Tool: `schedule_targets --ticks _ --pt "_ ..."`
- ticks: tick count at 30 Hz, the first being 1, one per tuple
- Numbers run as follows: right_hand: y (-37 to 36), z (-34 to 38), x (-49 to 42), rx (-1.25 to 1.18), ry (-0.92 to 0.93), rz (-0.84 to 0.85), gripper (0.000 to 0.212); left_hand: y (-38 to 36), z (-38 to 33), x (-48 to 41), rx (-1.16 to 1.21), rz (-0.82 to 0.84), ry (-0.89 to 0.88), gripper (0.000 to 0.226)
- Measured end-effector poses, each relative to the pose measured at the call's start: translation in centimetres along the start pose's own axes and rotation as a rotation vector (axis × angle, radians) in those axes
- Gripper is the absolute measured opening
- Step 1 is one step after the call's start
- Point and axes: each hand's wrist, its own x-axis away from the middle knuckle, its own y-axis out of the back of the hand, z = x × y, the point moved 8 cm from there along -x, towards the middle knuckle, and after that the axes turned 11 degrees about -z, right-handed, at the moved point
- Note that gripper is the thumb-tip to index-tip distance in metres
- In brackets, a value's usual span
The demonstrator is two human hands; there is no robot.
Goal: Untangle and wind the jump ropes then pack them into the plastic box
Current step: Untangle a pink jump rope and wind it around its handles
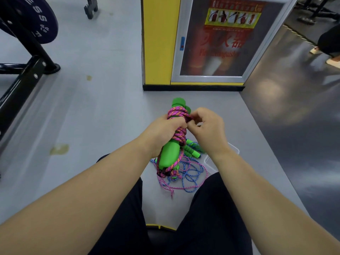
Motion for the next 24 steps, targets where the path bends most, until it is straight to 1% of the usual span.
schedule_targets --ticks 3,5,7,9,11,13,14,17,19,21,24 --pt "0.6 -0.6 -0.1 -0.12 -0.157 -0.08 0.008 -0.2 -0.6 0.0 -0.007 -0.012 -0.026 0.006" --pt "0.4 -0.5 -0.2 -0.093 -0.165 -0.067 0.006 -0.3 -0.8 -0.1 -0.047 -0.016 -0.048 0.004" --pt "-0.1 -0.3 -0.4 -0.026 -0.122 -0.011 0.009 -0.3 -0.6 -0.2 -0.079 -0.013 -0.052 0.004" --pt "-0.6 -0.2 -0.5 -0.009 -0.076 0.065 0.011 -0.1 -0.1 -0.2 -0.063 -0.005 -0.019 0.006" --pt "-0.9 -0.1 -0.6 -0.034 -0.015 0.155 0.015 0.1 0.6 -0.3 -0.039 0.011 0.027 0.015" --pt "-0.8 -0.3 -0.4 -0.071 -0.015 0.242 0.014 0.3 1.3 -0.4 -0.007 0.038 0.079 0.024" --pt "-0.6 -0.7 -0.3 -0.115 -0.059 0.282 0.012 0.3 1.5 -0.3 0.016 0.062 0.108 0.024" --pt "0.0 -1.5 -0.1 -0.305 -0.221 0.382 0.019 -0.1 2.0 0.1 0.091 0.174 0.196 0.018" --pt "0.1 -1.6 0.1 -0.457 -0.305 0.443 0.016 -0.5 1.9 0.5 0.129 0.248 0.226 0.02" --pt "0.1 -1.7 0.3 -0.569 -0.371 0.435 0.012 -0.7 1.6 0.6 0.142 0.287 0.223 0.021" --pt "0.3 -1.9 0.5 -0.645 -0.414 0.346 0.01 -0.7 1.2 0.9 0.145 0.329 0.227 0.026"
